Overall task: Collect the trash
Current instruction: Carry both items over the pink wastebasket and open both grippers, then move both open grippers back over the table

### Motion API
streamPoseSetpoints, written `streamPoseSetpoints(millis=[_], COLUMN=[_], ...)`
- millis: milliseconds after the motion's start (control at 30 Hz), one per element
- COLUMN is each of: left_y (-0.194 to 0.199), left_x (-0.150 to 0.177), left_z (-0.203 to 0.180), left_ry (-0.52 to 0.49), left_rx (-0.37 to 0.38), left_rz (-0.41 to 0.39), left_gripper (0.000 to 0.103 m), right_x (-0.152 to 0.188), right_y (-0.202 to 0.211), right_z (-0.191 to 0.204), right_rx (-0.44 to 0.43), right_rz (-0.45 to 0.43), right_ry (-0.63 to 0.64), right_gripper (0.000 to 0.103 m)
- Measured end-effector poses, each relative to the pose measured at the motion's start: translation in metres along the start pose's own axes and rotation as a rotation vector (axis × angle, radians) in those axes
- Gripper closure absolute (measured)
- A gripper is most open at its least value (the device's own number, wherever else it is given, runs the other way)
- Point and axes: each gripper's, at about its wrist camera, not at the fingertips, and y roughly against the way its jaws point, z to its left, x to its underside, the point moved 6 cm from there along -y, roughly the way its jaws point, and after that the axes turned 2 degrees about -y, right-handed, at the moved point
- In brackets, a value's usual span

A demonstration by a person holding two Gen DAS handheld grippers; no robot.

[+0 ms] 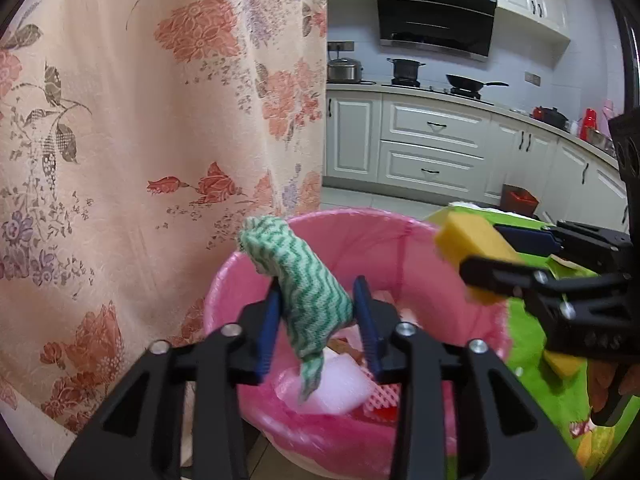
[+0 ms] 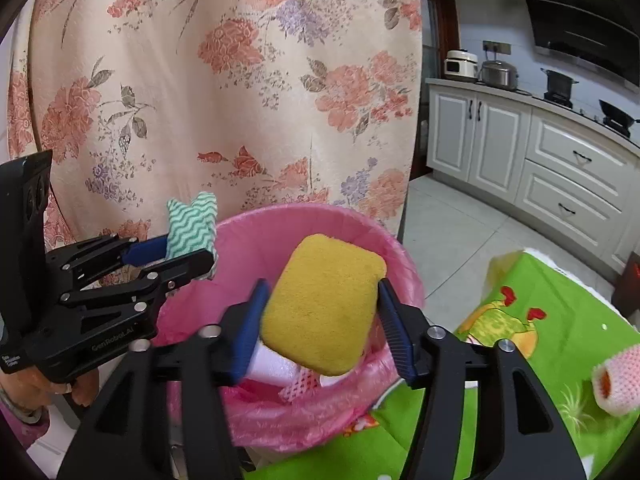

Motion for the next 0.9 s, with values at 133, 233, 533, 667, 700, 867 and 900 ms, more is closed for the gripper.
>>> streamPoseSetpoints(millis=[133,233,533,667,700,867,900], left_y=[0.005,0.016,0.078,0.094,0.096,0.098,0.098], left_x=[-0.001,0.002,0.023,0.045,0.050,0.074,0.078], left_z=[0.010,0.016,-0.010,-0.049,-0.061,-0.112,-0.121], left_ry=[0.046,0.096,0.233,0.238,0.220,0.161,0.158], left_rx=[-0.040,-0.069,-0.115,-0.050,-0.036,0.023,0.040], left_rz=[-0.031,-0.055,-0.138,-0.108,-0.096,-0.037,-0.028], left_gripper=[0.035,0.025,0.005,0.005,0.005,0.005,0.005], right_x=[0.002,0.004,0.043,0.074,0.083,0.122,0.130], right_y=[0.001,0.014,0.080,0.107,0.115,0.152,0.161], right_z=[-0.007,-0.011,-0.024,-0.035,-0.038,-0.062,-0.069], right_rx=[0.014,0.022,0.137,0.188,0.199,0.273,0.295], right_rz=[-0.009,-0.028,-0.071,-0.050,-0.046,-0.037,-0.035], right_ry=[-0.008,-0.009,-0.045,-0.073,-0.083,-0.124,-0.136], right_gripper=[0.034,0.034,0.026,0.025,0.025,0.025,0.025])
